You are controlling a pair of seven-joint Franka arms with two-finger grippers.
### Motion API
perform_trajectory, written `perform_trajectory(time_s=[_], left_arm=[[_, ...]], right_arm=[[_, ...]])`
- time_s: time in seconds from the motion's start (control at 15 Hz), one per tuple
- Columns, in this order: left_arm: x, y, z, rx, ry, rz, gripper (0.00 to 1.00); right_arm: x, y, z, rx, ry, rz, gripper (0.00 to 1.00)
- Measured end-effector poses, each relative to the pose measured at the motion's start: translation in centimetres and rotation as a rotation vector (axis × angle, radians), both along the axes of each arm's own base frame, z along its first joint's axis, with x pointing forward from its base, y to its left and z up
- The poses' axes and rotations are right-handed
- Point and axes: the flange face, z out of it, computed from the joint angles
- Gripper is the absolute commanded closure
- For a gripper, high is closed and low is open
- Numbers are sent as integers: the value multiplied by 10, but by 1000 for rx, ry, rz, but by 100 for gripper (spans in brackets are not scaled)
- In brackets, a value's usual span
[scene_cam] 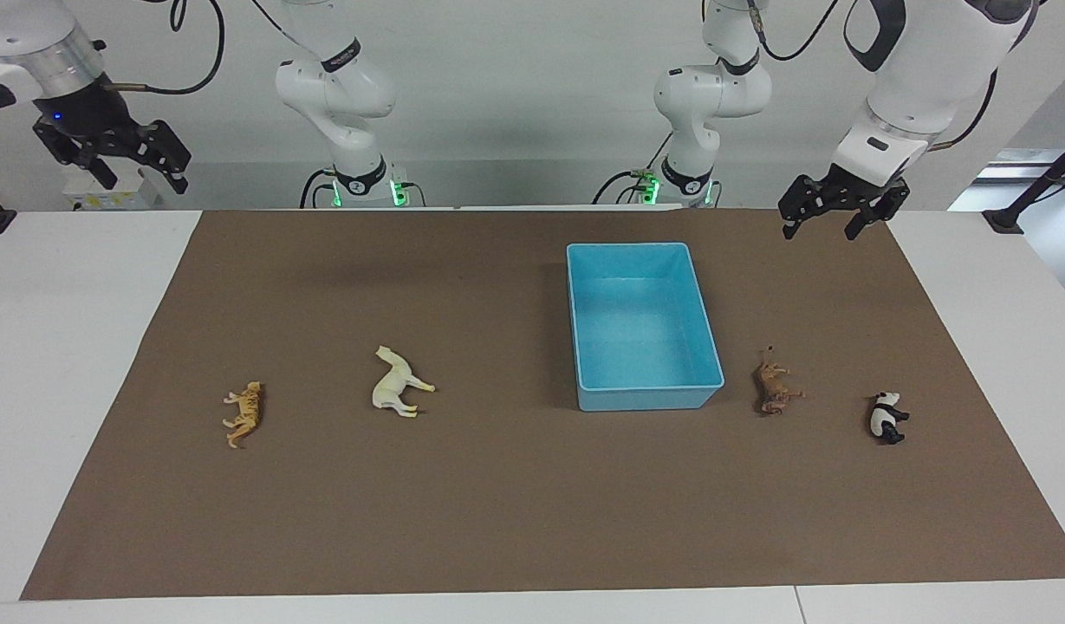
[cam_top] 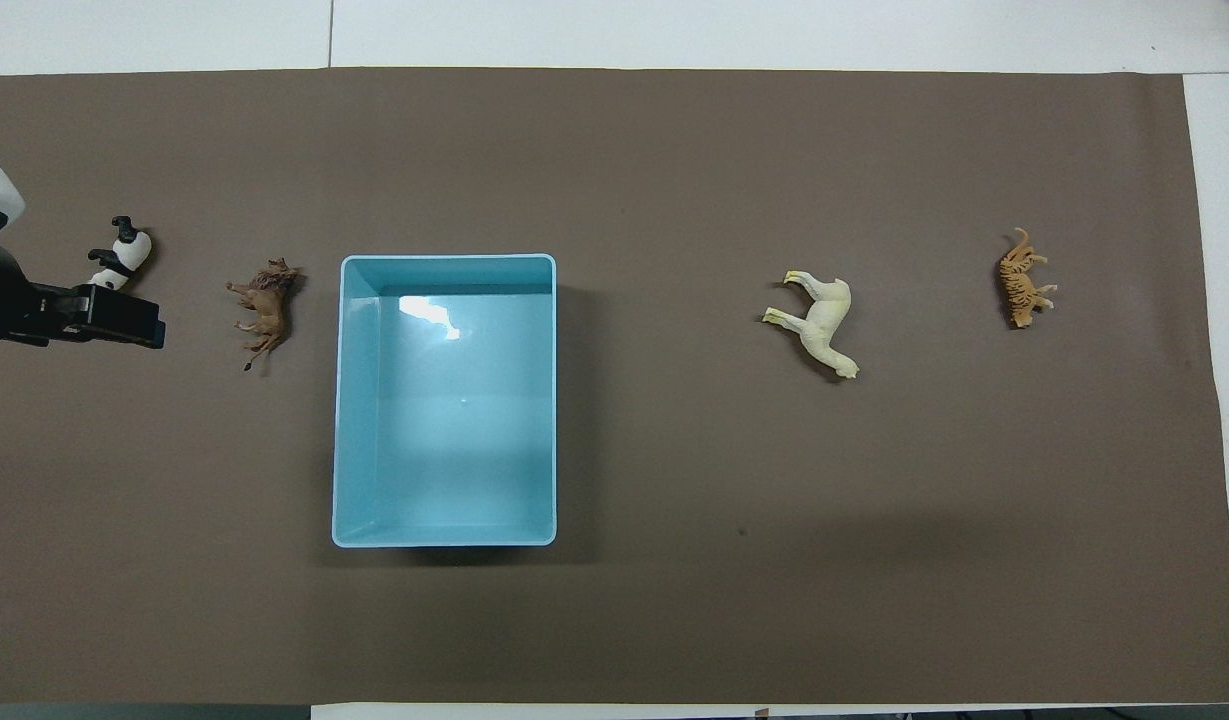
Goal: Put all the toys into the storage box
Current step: 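Grasp the brown animal with the left gripper while the right gripper grasps the tan animal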
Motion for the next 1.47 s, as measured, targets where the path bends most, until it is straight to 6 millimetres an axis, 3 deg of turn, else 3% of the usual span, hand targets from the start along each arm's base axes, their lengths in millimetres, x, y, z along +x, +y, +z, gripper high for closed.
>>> perform_trajectory(time_s=[0.53,0.73,0.87,1.0,1.27,1.47], left_arm=[[2,0,-1,-1,-14,0,0],[12,7,-18,-6,-81,12,0],[22,17,-46,-7,-113,-7,0],[37,22,-89,-8,-121,-24,0],[66,21,-183,-12,-106,-38,0],[65,28,-231,-12,-147,-26,0]], right_arm=[[1,8,-1,2,10,14,0],[0,9,-6,4,20,17,0],[0,9,-10,5,26,17,0],[4,8,-24,-5,-21,20,0],[23,1,-96,-14,-65,25,0],[53,-4,-148,-13,-64,29,0]])
